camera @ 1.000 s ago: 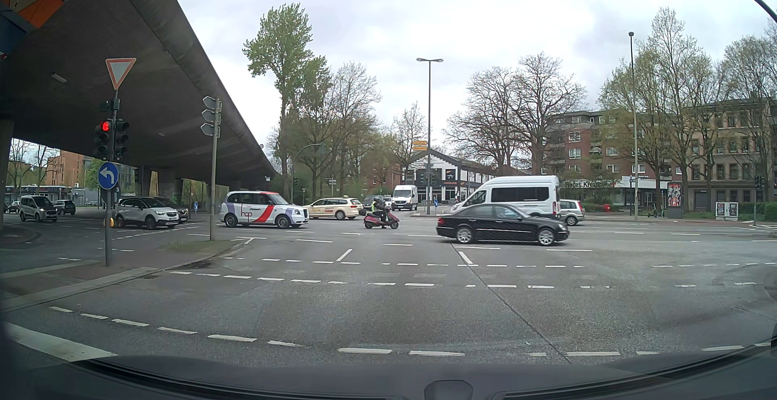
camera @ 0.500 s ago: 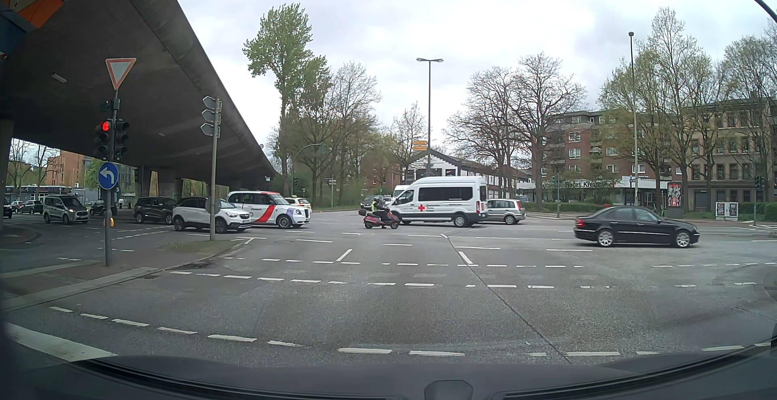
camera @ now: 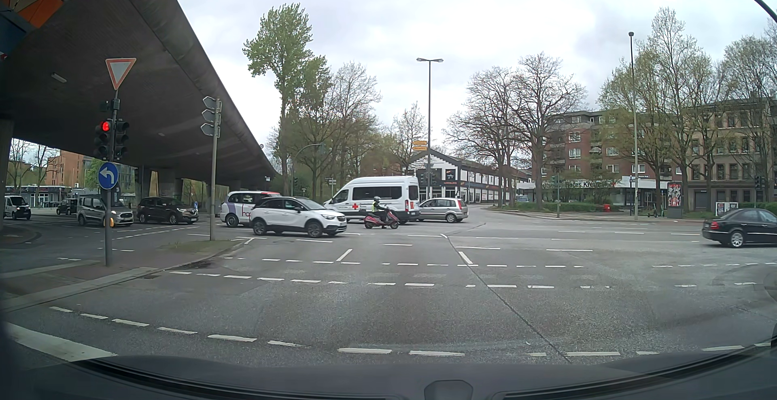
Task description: Follow the waypoints while adhering to traffic rules and regulations
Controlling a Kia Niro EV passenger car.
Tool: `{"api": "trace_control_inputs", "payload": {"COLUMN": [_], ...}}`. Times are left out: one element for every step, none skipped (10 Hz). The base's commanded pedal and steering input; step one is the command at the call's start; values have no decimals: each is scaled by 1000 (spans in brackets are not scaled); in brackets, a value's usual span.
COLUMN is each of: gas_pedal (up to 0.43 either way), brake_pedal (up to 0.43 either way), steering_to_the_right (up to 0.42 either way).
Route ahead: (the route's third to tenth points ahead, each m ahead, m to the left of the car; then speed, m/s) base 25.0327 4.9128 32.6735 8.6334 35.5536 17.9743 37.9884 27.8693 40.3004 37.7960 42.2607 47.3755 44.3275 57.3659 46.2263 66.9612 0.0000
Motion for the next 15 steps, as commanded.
{"api": "trace_control_inputs", "payload": {"gas_pedal": [0, 0, 0, 0, 0, 0, 0, 0, 0, 0, 0, 0, 0, 0, 0], "brake_pedal": [274, 274, 274, 274, 274, 274, 274, 274, 274, 274, 274, 274, 274, 274, 274], "steering_to_the_right": [-11, -11, -11, -11, -11, -11, -11, -11, -11, -11, -11, -11, -11, -11, -11]}}
